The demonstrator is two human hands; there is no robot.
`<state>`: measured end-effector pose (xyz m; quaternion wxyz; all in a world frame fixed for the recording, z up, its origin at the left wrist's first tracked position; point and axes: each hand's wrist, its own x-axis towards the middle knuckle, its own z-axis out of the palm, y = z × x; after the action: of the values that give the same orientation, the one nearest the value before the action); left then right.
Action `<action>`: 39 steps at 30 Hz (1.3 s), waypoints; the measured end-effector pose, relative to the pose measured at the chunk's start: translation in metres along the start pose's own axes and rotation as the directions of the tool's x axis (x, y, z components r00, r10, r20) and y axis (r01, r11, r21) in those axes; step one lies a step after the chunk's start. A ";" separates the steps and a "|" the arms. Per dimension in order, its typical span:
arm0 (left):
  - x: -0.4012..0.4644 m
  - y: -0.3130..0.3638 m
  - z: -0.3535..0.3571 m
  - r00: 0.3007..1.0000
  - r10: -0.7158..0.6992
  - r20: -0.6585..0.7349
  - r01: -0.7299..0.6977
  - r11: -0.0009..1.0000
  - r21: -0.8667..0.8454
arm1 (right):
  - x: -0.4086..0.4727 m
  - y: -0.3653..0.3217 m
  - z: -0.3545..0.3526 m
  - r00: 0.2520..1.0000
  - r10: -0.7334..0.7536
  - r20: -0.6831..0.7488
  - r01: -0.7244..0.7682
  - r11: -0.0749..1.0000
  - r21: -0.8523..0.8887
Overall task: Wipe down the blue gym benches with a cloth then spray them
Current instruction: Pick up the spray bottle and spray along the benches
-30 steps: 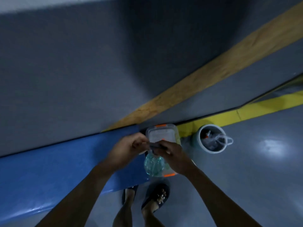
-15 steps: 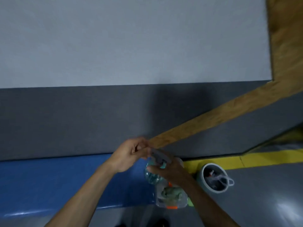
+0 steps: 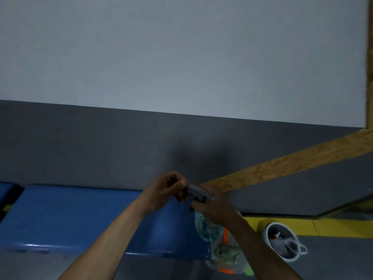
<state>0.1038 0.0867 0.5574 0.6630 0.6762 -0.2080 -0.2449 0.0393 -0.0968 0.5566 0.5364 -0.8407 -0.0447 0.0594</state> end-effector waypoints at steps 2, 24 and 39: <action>-0.011 0.000 -0.008 0.999 0.041 -0.018 -0.041 0.999 0.016 | 0.002 -0.008 0.011 1.000 -0.021 -0.023 0.020 0.998 -0.062; -0.065 -0.005 -0.025 0.999 0.030 -0.013 -0.026 0.961 0.274 | -0.022 -0.020 0.052 0.993 -0.116 0.006 0.113 0.961 -0.253; -0.063 -0.145 0.068 0.854 -0.308 -0.420 0.357 0.933 0.041 | -0.095 0.182 -0.009 0.955 0.297 0.005 -0.290 0.937 -0.192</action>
<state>0.0062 0.0759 0.4161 0.5980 0.7757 0.0406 -0.1974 -0.0514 -0.1944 0.3997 0.4383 -0.8840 0.0666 0.1485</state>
